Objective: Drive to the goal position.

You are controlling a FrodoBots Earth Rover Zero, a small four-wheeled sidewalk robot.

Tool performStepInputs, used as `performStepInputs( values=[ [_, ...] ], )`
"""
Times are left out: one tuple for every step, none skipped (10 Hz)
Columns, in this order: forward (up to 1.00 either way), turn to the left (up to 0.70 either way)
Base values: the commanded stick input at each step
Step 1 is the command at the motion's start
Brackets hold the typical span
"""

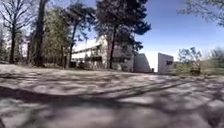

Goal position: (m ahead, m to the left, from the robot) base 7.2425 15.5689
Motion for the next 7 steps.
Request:
performStepInputs(
  values=[
    [1.0,0.36],
    [1.0,0.05],
    [1.0,0.11],
    [1.0,0.4],
    [1.0,0.4],
    [1.0,0.4],
    [1.0,0.4]
  ],
)
